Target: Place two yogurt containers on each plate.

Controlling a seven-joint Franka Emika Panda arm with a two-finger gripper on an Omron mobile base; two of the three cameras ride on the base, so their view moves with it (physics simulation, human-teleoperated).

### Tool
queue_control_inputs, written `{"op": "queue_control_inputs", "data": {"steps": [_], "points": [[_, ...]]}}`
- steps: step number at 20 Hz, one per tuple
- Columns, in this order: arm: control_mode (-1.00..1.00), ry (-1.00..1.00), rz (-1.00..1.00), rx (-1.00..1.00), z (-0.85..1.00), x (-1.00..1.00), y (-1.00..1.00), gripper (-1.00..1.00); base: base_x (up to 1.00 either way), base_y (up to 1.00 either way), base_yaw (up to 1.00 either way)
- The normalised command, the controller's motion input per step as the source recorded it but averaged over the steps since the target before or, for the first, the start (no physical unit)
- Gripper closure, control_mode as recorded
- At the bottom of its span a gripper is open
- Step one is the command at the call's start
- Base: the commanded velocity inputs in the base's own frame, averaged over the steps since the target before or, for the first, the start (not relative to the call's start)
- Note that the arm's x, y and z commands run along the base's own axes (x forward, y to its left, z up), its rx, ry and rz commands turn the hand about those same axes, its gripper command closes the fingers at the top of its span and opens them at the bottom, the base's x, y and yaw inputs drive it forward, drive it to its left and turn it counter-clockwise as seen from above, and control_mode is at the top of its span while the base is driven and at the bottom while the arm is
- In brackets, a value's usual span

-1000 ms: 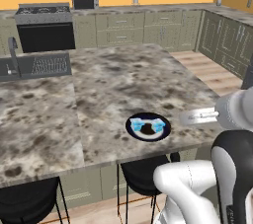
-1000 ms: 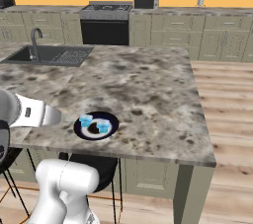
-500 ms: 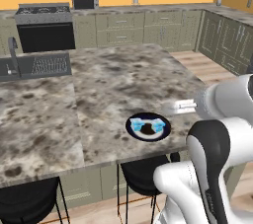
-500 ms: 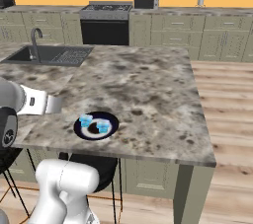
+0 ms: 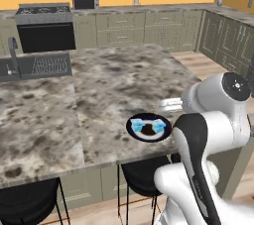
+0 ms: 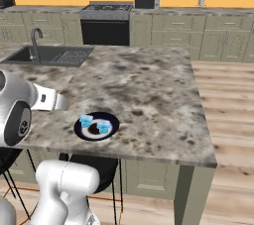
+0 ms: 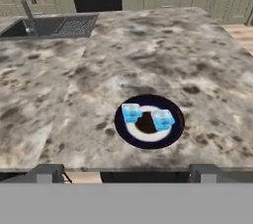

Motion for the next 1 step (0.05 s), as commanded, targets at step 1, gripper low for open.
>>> {"op": "queue_control_inputs", "data": {"steps": [1], "points": [[-1.0,0.03,0.0,-0.03,0.0,0.59,0.14,-1.0,0.0,0.0,0.0]]}}
